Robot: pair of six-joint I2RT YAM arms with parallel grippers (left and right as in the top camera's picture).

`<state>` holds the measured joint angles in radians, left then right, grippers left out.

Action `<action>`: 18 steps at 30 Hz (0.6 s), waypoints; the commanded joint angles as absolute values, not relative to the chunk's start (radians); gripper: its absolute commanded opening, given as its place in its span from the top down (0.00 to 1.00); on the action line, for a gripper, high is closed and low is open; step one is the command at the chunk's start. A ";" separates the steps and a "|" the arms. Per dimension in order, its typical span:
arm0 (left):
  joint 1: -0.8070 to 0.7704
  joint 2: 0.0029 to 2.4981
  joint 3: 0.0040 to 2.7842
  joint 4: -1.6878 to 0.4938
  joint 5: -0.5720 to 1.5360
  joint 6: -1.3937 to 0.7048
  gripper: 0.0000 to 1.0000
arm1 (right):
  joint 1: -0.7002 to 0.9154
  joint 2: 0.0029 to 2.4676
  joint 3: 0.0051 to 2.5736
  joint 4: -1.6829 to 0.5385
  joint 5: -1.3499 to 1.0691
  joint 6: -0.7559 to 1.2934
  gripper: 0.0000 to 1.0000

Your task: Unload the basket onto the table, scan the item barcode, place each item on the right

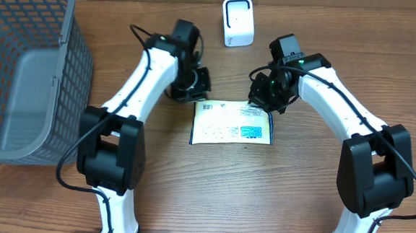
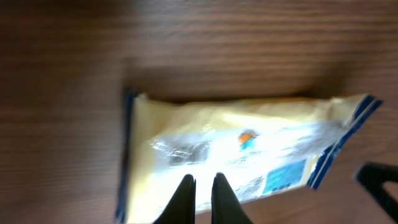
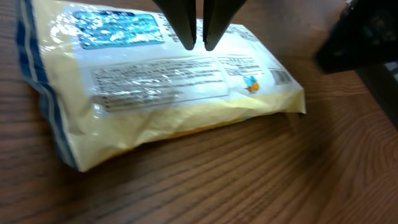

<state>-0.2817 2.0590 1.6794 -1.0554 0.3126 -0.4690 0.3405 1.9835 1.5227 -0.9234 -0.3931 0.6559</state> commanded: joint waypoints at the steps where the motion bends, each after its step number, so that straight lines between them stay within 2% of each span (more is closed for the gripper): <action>1: -0.332 2.042 1.528 -0.890 0.314 -0.572 0.96 | 0.355 2.024 1.493 -0.864 -0.402 0.708 0.93; 4: -0.336 2.042 1.447 -0.790 0.293 -0.582 0.96 | 0.354 2.060 1.479 -0.850 -0.398 0.715 0.96; 7: -0.320 2.042 1.419 -0.791 0.189 -0.584 0.96 | 0.354 2.090 1.479 -0.881 -0.345 0.715 0.96; 11: -0.279 2.042 1.425 -0.864 0.022 -0.584 0.96 | 0.350 2.095 1.479 -0.957 -0.149 0.768 0.96; 18: -0.179 2.006 1.592 -1.052 0.019 -0.546 0.96 | 0.295 2.089 1.554 -1.094 -0.017 0.757 0.96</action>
<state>-0.2226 2.0380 1.4776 -0.9859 0.0925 -0.5709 0.3328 2.0941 1.4841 -1.0424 -0.1154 0.7532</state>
